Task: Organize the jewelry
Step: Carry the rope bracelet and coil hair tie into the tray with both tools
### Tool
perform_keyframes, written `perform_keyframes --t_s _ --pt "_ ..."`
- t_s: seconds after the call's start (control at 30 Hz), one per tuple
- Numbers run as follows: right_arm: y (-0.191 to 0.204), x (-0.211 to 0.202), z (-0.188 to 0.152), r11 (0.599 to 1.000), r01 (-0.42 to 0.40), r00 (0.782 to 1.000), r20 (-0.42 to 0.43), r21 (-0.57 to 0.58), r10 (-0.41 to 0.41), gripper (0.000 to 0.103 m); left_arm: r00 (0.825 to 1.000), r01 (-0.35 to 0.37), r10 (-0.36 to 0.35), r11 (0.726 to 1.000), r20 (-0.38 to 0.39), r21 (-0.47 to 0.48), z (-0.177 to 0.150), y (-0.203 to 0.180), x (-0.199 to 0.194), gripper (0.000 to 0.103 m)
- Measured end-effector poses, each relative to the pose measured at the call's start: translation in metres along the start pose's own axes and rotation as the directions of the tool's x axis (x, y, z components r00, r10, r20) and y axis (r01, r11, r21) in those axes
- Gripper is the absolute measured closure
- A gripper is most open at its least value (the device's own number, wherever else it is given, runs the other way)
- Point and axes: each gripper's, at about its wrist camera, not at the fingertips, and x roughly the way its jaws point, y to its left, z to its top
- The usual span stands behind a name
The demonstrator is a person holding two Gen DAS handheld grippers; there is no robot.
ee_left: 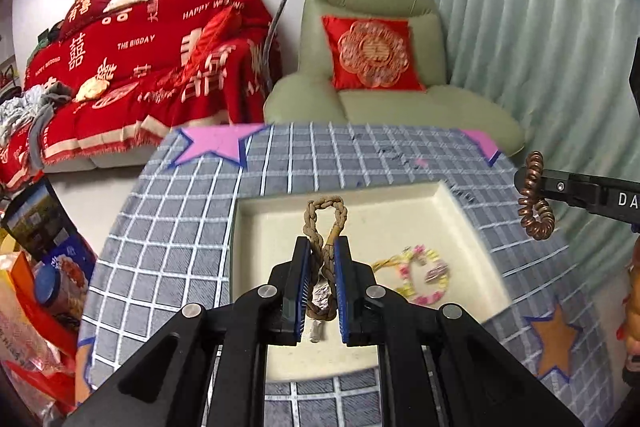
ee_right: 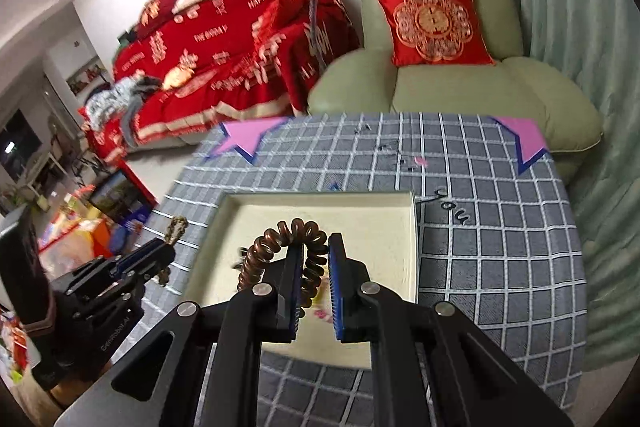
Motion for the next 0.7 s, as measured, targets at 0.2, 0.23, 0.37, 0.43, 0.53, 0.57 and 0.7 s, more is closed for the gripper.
perform_keyframes --t_s 0.2,0.23,0.37,0.43,0.53,0.57,0.7 --pt "-0.019 0.062 -0.015 0.999 0.044 0.995 -0.095 0.032 -0.041 0.09 0.997 -0.02 0.019 1.0 -0.074 -0.007 -0.016 0.0 0.045 0.081" --pt "-0.023 0.069 -0.019 0.998 0.047 0.993 -0.106 0.039 -0.042 0.09 0.996 -0.022 0.022 1.0 -0.084 -0.008 -0.017 0.0 0.052 0.081" --pt "-0.033 0.094 -0.027 0.997 0.058 0.988 -0.149 0.058 -0.049 0.09 0.992 -0.039 0.04 0.999 -0.116 0.009 -0.024 -0.003 0.069 0.081" --pt "-0.035 0.101 -0.03 0.996 0.061 0.986 -0.161 0.059 -0.051 0.09 0.991 -0.043 0.044 0.999 -0.129 0.017 -0.026 -0.004 0.077 0.081" --pt "-0.036 0.111 -0.033 0.996 0.073 0.982 -0.177 0.051 -0.063 0.09 0.988 -0.046 0.048 0.999 -0.144 0.024 -0.03 -0.005 0.084 0.081" --pt "-0.035 0.114 -0.035 0.996 0.078 0.981 -0.182 0.047 -0.068 0.09 0.987 -0.047 0.05 0.999 -0.151 0.022 -0.031 -0.005 0.087 0.081" --pt "-0.033 0.122 -0.039 0.995 0.094 0.978 -0.188 0.024 -0.088 0.089 0.985 -0.051 0.055 0.998 -0.163 0.026 -0.035 -0.008 0.092 0.081"
